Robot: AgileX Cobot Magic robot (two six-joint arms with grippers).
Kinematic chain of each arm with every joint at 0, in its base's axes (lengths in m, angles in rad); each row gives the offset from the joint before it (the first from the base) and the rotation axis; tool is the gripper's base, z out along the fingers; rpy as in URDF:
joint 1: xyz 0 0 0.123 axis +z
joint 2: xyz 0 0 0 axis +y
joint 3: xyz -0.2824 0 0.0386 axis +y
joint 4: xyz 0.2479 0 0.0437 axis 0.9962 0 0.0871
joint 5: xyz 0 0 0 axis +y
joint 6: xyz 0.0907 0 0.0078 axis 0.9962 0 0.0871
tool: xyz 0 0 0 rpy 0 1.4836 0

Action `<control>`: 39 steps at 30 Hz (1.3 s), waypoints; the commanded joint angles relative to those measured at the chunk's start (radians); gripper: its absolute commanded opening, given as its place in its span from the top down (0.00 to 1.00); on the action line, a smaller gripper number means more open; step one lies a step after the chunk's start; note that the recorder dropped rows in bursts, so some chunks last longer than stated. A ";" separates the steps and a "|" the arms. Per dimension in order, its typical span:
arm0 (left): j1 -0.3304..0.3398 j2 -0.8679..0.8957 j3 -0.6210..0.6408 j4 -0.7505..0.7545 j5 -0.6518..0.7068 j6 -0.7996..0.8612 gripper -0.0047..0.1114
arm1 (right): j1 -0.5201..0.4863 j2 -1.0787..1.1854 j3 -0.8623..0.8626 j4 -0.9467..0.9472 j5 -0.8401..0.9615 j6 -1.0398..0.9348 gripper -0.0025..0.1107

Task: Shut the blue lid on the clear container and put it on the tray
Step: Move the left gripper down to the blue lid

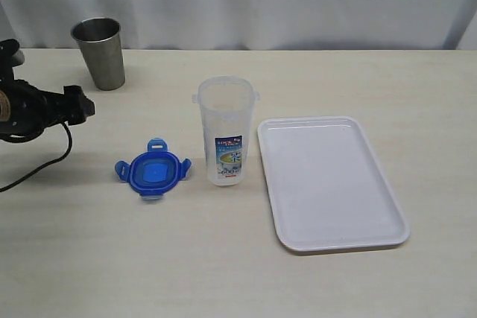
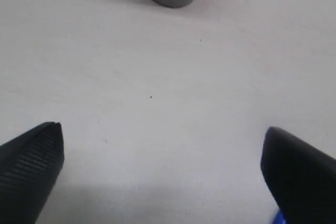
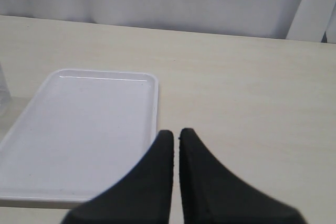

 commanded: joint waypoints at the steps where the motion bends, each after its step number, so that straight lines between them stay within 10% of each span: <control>1: -0.013 -0.006 -0.013 0.322 -0.008 -0.358 0.09 | 0.003 -0.005 0.003 0.000 -0.003 -0.003 0.94; 7: -0.013 -0.006 -0.100 0.877 -0.133 -1.005 0.09 | 0.003 -0.005 0.003 0.000 -0.003 -0.003 0.94; 11: -0.025 -0.006 -0.107 0.877 -0.156 -1.002 0.16 | 0.003 -0.005 0.003 0.000 -0.003 -0.003 0.94; 20: -0.087 -0.005 -0.105 0.877 -0.179 -0.685 0.70 | 0.003 -0.005 0.003 0.000 -0.003 -0.003 0.94; 31: -0.087 -0.005 -0.142 0.877 -0.200 -0.826 0.71 | 0.003 -0.005 0.003 0.000 -0.003 -0.003 0.94; 39: -0.112 -0.013 -0.163 0.877 0.232 -0.623 0.71 | 0.003 -0.005 0.003 0.000 -0.003 -0.003 0.94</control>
